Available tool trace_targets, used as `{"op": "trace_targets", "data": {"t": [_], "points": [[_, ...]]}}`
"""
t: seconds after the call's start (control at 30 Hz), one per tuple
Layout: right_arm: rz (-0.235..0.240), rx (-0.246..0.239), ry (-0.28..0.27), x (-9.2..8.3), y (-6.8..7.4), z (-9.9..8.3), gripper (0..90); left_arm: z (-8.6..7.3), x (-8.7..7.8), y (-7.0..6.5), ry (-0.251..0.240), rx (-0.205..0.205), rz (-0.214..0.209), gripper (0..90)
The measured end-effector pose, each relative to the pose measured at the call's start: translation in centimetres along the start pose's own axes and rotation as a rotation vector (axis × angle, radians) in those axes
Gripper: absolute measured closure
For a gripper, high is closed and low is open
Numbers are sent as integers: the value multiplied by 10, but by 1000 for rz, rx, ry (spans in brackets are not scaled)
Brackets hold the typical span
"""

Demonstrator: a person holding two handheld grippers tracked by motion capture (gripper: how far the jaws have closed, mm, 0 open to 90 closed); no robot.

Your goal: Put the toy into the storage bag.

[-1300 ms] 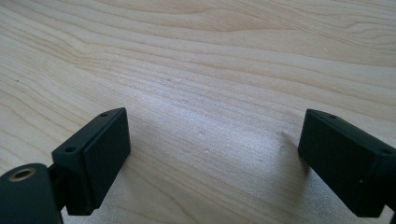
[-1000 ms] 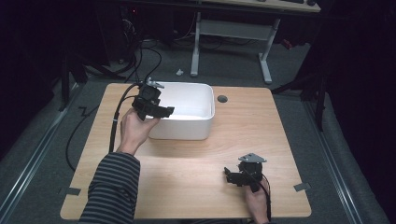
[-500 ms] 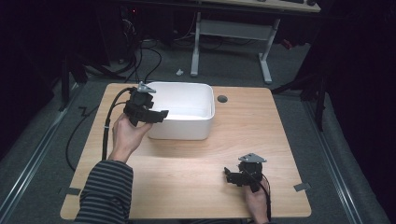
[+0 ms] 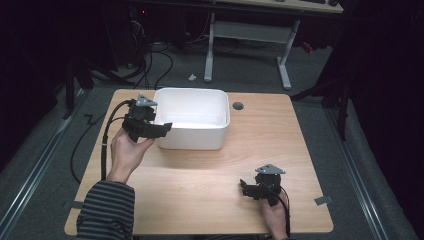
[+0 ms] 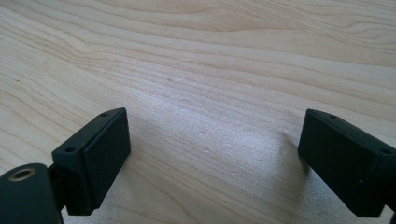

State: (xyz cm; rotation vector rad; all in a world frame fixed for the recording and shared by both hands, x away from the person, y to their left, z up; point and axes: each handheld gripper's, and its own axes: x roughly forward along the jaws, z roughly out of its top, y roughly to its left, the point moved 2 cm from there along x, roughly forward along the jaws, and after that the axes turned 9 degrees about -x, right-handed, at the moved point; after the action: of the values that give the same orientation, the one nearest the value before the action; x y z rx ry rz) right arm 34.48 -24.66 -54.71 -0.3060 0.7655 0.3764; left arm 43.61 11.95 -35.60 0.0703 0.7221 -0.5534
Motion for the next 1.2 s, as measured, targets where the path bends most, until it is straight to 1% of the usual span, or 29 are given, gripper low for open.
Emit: {"op": "trace_targets", "data": {"t": [0.27,0.3,0.4,0.47,0.53,0.7,1.0,1.2], "points": [[0,0,0,0,0,0,91,-14,-7,-1,-11,3,-4,351],[0,0,0,0,0,0,91,-16,-9,-1,-14,1,-2,351],[1,-1,1,0,0,0,91,-21,-11,-2,-18,12,18,350],[1,-1,0,0,0,0,91,-26,-11,-2,-26,-2,5,349],[1,-1,0,0,0,0,91,-30,-12,-1,-23,-4,3,349],[1,0,0,0,1,0,91,-42,-15,-2,-36,-35,-35,349],[2,0,0,0,1,0,91,-62,-15,0,-37,-55,-46,348],[2,0,-1,0,1,0,91,-73,-12,3,-23,-73,-48,344]]}}
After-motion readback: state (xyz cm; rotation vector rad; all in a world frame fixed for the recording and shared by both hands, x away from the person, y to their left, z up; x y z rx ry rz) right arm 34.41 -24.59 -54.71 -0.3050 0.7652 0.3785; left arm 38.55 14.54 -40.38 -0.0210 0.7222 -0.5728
